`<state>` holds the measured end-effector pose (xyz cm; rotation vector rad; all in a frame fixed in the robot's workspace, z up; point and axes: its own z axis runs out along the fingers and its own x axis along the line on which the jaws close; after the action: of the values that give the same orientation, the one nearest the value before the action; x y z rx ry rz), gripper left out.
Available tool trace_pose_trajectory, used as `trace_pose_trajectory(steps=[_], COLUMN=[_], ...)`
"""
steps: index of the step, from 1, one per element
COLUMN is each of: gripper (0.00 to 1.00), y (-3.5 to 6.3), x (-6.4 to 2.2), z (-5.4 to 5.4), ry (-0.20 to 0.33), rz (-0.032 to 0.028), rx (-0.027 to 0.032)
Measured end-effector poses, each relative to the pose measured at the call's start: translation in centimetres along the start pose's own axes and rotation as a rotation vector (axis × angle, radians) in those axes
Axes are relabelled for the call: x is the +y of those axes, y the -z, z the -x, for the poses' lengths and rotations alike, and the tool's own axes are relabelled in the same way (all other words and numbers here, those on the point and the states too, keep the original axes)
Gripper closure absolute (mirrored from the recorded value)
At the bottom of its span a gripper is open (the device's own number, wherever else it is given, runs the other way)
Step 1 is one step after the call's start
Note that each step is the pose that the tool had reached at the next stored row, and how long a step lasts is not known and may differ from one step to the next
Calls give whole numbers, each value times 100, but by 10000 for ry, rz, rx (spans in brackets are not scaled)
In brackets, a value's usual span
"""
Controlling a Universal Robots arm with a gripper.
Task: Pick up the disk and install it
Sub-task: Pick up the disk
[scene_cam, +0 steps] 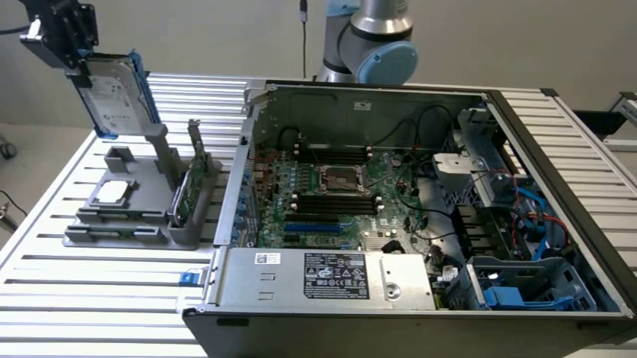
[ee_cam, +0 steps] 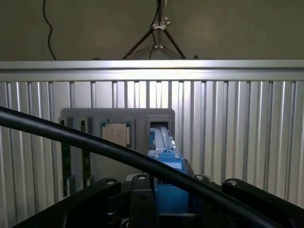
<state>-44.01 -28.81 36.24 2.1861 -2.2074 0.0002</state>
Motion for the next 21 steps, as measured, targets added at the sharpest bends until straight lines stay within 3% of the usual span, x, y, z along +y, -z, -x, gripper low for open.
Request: trace_pose_trajectory(steps=[4, 8, 14, 21], gripper=[67, 67, 67, 67], y=[179, 365, 627, 911], x=[-36, -134, -387, -699], z=[-4, -8, -44, -124], ry=[15, 47, 64, 65], rz=[-1, 0, -2, -2], rx=[-25, -63, -149, -209])
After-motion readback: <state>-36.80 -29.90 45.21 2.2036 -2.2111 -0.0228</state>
